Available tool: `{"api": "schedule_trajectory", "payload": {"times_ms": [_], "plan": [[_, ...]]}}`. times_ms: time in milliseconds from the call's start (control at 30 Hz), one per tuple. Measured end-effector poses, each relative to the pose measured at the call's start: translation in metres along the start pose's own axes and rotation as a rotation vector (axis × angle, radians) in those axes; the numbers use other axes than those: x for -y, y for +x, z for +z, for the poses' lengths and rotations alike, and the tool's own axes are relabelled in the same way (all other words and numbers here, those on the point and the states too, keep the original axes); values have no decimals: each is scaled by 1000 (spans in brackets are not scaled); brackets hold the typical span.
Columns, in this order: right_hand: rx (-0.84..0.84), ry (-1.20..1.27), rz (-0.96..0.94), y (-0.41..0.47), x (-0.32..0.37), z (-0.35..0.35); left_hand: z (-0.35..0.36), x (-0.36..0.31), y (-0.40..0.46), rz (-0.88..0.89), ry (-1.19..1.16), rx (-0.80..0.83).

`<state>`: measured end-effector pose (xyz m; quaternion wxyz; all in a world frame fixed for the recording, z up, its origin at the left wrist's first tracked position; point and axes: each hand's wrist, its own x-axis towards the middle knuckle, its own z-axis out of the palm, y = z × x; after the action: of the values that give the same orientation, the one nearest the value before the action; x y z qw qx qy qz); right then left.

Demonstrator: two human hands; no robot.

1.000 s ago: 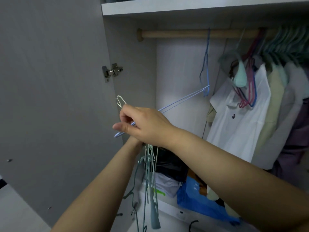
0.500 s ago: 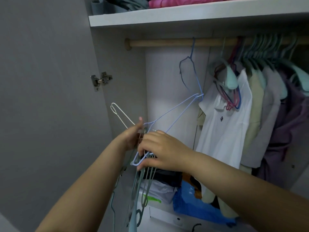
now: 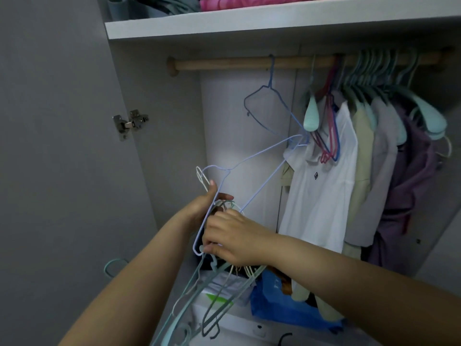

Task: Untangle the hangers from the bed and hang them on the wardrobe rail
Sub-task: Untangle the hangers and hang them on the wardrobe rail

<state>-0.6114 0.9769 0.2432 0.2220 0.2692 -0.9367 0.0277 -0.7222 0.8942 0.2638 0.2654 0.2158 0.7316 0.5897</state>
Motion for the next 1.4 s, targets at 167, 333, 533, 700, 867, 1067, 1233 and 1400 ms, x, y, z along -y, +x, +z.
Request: {"api": "schedule_trajectory", "payload": {"times_ms": [167, 333, 533, 700, 867, 1067, 1233, 1400], "plan": [[88, 70, 28, -10, -11, 9, -9, 17, 34, 5, 78, 71], [-257, 245, 378, -4, -46, -7, -7, 11, 41, 94, 124, -8], [-893, 584, 1285, -4, -164, -57, -9, 25, 51, 80, 131, -59], [-633, 615, 1370, -8, -217, -67, -14, 38, 49, 123, 56, -14], [-589, 609, 1293, -9, -243, -51, -17, 47, 49, 121, -18, 14], [-826, 794, 1170, 0, -240, -47, -22, 63, 46, 115, -15, -57], [-694, 1049, 1063, 0, -225, -57, -31, 82, 43, 152, 7, -114], [-720, 1021, 1071, 12, -214, -63, -32, 108, 52, 219, 133, -208]]}}
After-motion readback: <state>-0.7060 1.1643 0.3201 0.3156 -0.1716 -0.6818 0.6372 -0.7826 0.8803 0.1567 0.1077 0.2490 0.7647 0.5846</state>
